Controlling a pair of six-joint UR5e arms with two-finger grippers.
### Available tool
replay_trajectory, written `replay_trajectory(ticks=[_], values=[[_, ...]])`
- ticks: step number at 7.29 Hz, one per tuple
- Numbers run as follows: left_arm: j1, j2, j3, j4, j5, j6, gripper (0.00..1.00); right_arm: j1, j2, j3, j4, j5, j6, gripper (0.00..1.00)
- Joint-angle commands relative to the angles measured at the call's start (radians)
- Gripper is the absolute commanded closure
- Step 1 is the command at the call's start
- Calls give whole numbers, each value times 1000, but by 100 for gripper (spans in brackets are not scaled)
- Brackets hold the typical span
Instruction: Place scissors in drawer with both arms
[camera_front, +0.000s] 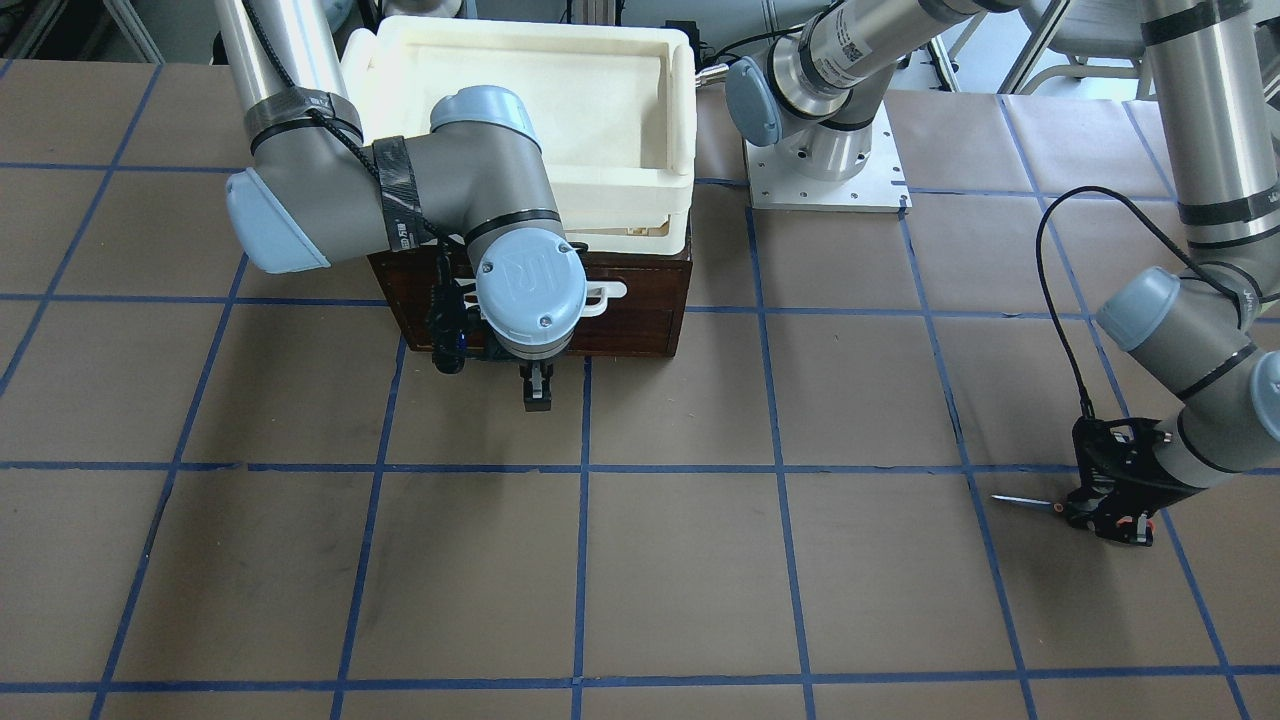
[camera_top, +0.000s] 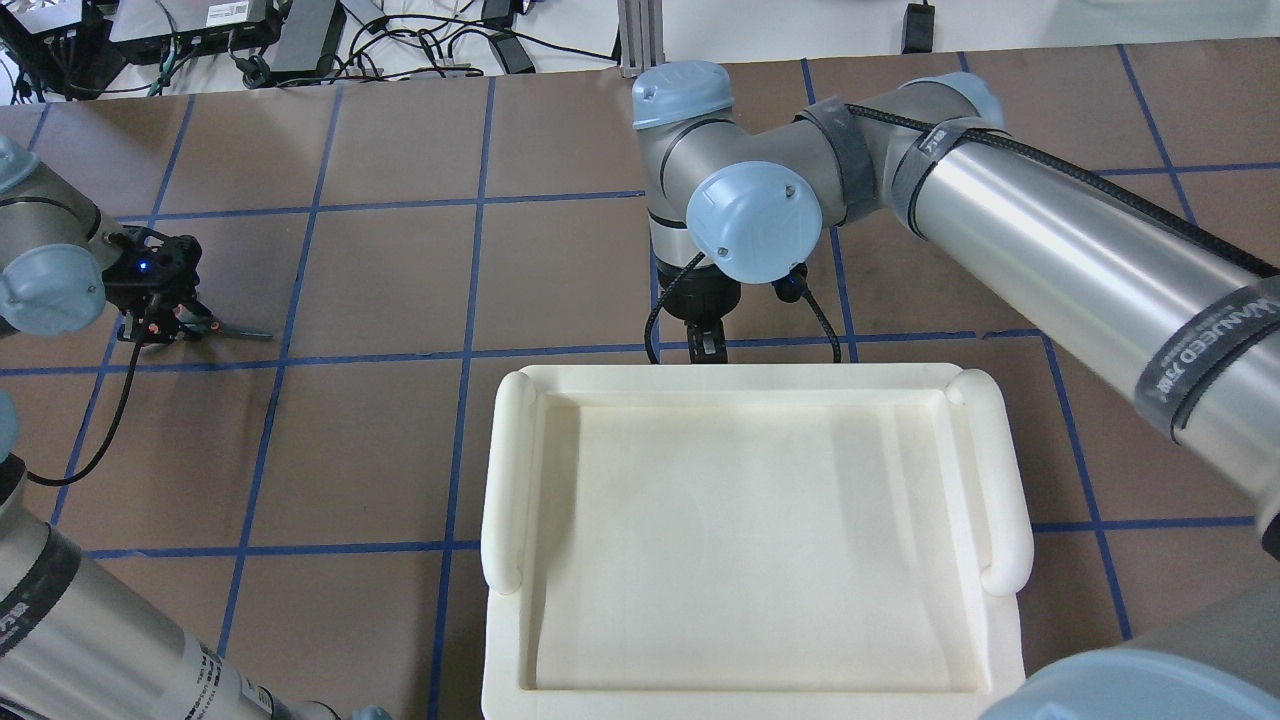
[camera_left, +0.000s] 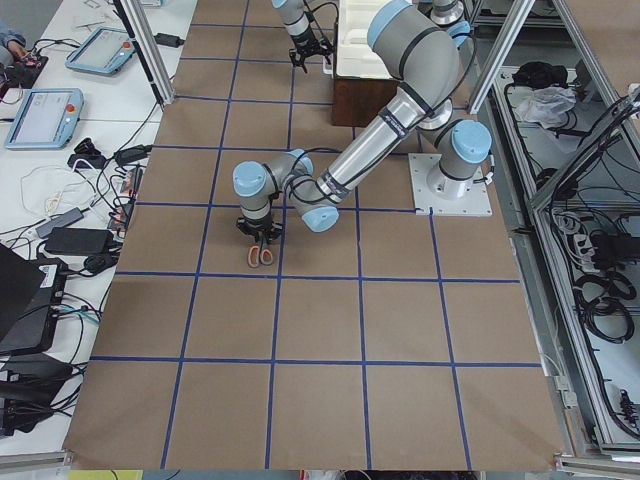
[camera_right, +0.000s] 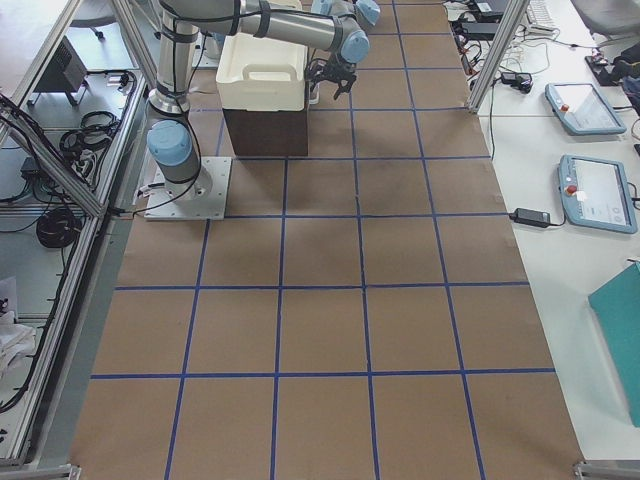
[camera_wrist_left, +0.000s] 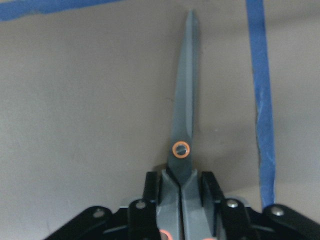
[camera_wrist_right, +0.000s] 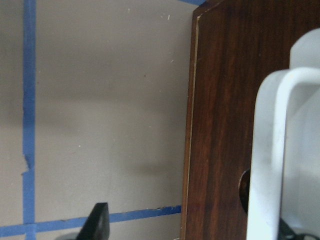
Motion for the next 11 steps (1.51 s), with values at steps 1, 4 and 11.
replay_trajectory(ticks=[1, 4, 11], values=[[0, 5, 0, 0, 0, -2, 67, 0, 1, -7, -31, -1, -22, 0], [-1, 12, 3, -5, 0, -5, 74, -15, 5, -15, -69, -9, -128, 0], [-90, 130, 15, -89, 9, -34, 92, -26, 69, -121, -91, -30, -165, 0]])
